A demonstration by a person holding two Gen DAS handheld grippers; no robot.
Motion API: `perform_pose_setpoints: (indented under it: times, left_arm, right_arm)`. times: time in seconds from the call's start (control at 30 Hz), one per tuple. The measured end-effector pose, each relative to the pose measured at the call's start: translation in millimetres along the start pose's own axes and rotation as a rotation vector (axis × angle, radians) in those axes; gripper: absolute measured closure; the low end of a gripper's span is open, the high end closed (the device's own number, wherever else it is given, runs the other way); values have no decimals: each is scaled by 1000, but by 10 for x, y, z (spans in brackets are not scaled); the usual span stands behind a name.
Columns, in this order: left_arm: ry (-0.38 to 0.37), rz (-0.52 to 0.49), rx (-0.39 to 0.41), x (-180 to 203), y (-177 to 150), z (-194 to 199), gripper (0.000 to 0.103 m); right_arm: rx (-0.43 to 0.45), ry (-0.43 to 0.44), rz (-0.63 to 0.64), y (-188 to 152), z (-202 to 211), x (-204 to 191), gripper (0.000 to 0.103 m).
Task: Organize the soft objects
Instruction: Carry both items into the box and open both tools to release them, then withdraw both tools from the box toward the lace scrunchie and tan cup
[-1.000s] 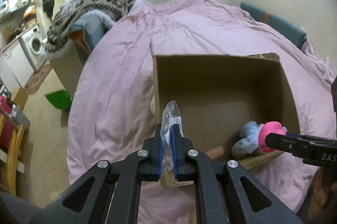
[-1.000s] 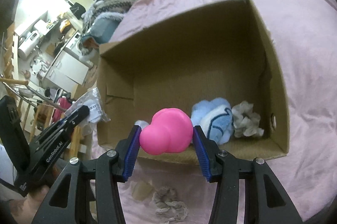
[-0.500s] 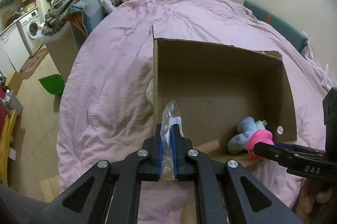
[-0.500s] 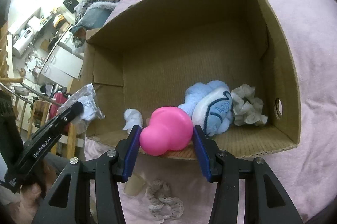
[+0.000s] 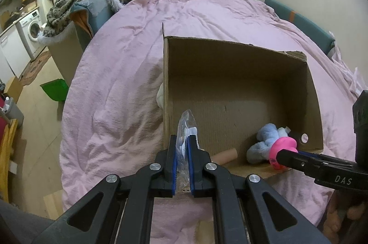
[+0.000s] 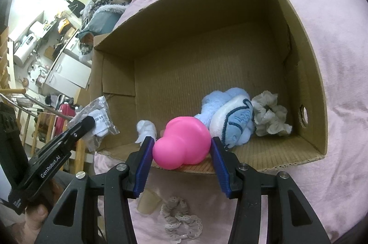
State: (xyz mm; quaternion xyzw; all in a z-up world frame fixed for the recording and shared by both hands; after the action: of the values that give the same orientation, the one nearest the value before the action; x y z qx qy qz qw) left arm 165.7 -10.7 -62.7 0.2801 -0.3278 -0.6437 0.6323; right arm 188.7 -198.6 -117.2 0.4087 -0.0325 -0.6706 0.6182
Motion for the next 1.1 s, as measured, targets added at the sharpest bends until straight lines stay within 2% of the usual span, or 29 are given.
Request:
perform_pose_setpoints:
  times: [0.17, 0.2, 0.27, 0.33, 0.4, 0.63, 0.87, 1.1]
  left_arm:
    - [-5, 2, -9, 8, -10, -17, 94]
    - [-5, 0, -9, 12, -7, -15, 91]
    - [-2, -1, -6, 19, -6, -7, 77]
    - [6, -2, 12, 14, 9, 28, 47]
    - [10, 5, 49, 8, 51, 86, 35]
    - [41, -6, 51, -47, 83, 84, 34]
    - [38, 44, 47, -155, 104, 162, 35]
    - [21, 0, 79, -79, 133, 388, 34]
  right_arm:
    - [19, 18, -21, 30, 36, 2, 40]
    - [27, 21, -23, 41, 51, -4, 39]
    - [45, 32, -34, 74, 80, -16, 32]
    - [65, 37, -48, 105, 110, -13, 28]
    - [84, 40, -57, 132, 139, 0, 27]
    - [84, 26, -70, 132, 140, 19, 27]
    - [95, 28, -61, 102, 284, -18, 27]
    - [115, 20, -53, 81, 469, -31, 27]
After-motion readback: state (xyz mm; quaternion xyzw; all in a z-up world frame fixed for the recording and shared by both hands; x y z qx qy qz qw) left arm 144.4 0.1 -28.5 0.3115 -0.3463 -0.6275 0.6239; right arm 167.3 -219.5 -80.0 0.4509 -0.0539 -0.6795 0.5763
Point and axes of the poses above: each gripper's, at about its wrist camera, not at the fingertips, and z roughly against the way its jaws point, x to its right, y to its top, the point moved 6 cm from there along -z, roughly the way its jaws point, and after that the axes turned 13 degrees about x, right-handed, at the moved point
